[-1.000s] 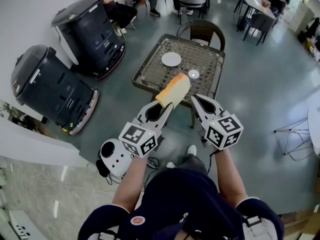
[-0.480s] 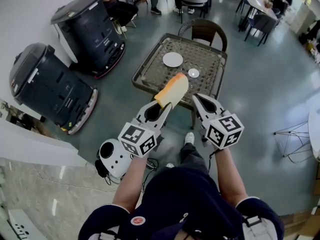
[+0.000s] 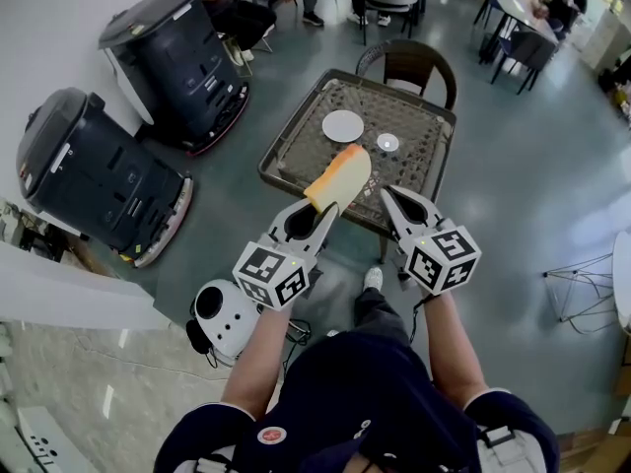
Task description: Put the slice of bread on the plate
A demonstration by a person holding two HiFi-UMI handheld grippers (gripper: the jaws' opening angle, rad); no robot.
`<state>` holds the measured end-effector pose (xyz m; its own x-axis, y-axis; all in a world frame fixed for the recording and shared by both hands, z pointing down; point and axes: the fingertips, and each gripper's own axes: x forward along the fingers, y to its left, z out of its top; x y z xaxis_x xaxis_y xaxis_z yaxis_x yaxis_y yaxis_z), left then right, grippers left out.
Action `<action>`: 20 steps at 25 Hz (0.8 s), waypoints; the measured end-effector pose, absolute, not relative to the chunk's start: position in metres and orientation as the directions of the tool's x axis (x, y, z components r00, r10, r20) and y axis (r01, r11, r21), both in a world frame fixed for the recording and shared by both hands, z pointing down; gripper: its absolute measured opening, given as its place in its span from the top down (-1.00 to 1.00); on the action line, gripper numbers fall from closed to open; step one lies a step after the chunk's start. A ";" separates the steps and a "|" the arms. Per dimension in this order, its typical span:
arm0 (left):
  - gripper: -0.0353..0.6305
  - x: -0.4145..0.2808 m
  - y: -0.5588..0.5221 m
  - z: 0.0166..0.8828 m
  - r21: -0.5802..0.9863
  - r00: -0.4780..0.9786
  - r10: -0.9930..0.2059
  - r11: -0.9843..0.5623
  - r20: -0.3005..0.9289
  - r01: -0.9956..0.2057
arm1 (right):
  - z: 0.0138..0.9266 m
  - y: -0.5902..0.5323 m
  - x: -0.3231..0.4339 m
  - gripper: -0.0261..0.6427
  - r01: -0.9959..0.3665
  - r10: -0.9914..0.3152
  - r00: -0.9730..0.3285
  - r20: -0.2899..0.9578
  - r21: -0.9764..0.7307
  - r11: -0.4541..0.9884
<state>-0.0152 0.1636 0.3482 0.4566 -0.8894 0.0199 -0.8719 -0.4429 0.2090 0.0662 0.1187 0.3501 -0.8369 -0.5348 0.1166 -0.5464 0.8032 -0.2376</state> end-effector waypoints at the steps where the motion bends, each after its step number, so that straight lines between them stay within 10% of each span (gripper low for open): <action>1: 0.63 -0.016 0.156 0.350 0.211 0.455 -0.890 -0.441 0.024 -0.873 | 0.352 0.111 0.065 0.90 -0.545 -0.533 -0.838 0.120 -0.242 0.802; 20: 0.63 -0.025 0.007 0.368 0.235 0.386 -0.919 -0.360 0.076 -0.903 | 0.376 -0.039 0.047 0.90 -0.495 -0.472 -0.863 0.180 -0.121 0.860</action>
